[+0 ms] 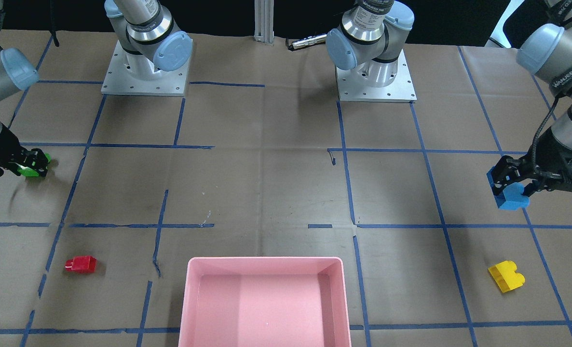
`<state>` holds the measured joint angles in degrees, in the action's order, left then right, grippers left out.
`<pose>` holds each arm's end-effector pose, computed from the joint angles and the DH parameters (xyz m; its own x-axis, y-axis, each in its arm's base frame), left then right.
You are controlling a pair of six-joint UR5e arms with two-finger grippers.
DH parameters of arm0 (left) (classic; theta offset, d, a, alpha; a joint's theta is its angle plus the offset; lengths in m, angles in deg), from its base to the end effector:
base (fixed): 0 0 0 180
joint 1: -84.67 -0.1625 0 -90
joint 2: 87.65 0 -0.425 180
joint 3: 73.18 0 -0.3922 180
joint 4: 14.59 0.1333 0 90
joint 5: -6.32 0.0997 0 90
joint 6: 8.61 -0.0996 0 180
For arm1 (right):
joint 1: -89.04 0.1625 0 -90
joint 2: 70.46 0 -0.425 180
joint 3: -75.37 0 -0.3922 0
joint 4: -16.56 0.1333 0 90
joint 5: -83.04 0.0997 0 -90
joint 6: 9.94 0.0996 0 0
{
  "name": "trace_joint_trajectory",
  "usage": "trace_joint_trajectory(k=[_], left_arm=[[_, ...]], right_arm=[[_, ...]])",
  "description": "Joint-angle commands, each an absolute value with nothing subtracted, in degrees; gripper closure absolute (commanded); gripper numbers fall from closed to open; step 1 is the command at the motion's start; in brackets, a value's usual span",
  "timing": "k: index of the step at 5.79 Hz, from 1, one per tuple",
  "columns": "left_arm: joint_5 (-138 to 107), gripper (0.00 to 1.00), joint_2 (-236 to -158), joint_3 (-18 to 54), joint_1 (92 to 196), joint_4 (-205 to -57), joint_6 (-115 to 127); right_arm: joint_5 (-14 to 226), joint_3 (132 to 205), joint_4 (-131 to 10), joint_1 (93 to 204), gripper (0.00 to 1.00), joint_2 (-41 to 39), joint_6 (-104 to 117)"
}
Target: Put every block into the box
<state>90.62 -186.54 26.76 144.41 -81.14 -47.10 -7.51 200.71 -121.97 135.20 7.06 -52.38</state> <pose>0.1506 -0.5423 0.3651 -0.9885 0.1488 0.0274 0.1443 0.9817 -0.1247 -0.2205 -0.4207 0.1885 -0.9996 0.0245 0.0154 0.0245 0.9997 -0.0027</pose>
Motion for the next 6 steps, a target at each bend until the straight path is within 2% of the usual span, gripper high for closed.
trace_joint_trajectory(k=[1,3,5,6], left_arm=[[90.78,0.68,-188.27,17.39,155.88,-86.04,-35.58],[94.17,0.68,-196.59,8.34,168.20,-86.05,-22.83],[94.65,0.68,-205.30,-0.81,175.96,-86.75,-10.07],[94.21,0.68,-207.77,-3.89,179.29,-86.75,-4.10]], right_arm=[[-7.40,195.99,-113.14,135.61,0.76,11.07,-51.69],[-6.00,188.53,-104.70,139.54,0.76,15.65,-44.10],[-4.95,177.55,-93.79,147.80,0.76,15.93,-33.81],[-4.68,176.55,-93.75,149.66,0.76,15.67,-31.76]])
